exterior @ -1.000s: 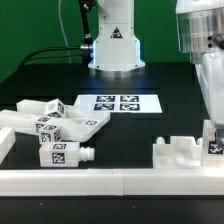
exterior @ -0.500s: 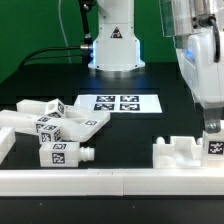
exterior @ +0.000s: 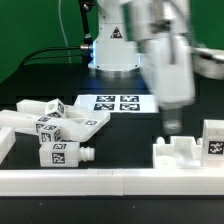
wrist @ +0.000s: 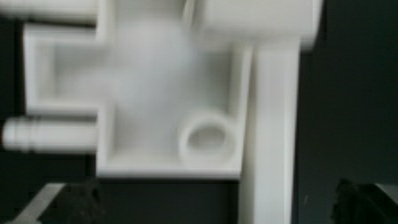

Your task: Assemble chair

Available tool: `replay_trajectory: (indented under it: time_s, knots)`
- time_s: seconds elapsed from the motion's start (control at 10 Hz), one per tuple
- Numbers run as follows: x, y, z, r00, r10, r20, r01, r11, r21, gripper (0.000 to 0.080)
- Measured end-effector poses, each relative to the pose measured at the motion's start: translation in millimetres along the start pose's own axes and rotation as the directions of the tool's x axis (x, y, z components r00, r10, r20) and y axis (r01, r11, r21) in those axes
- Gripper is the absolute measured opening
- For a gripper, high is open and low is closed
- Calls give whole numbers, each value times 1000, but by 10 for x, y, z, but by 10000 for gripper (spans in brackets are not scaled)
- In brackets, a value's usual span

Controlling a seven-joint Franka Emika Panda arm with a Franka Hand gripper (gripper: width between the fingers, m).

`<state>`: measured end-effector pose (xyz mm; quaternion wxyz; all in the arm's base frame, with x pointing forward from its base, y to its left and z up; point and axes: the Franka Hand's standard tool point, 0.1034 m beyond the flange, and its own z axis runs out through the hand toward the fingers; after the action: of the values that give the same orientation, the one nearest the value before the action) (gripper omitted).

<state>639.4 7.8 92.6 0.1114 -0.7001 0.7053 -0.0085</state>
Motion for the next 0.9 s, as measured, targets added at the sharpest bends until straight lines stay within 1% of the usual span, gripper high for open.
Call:
replay_trajectory:
  time_s: [0.1,0.2,0.4,0.5,0.6,0.7,0.8,0.9]
  knots:
    - [-23,-10,11,1000,-1,-1,2,1000,5,649]
    - [-45,7,26,1000,-6,-1,6,1000,1,649]
    - [-3,15,38,1000,-24,-4,24,1000,5,649]
    - [173,70,89,998,-57,-16,57,998,25,649]
    - [452,183,129,995,-98,-36,99,994,36,649]
    - [735,308,184,991,-121,-53,123,992,35,649]
    - [929,394,229,989,-132,-59,134,990,31,649]
    - [1014,446,252,990,-126,-64,128,991,31,649]
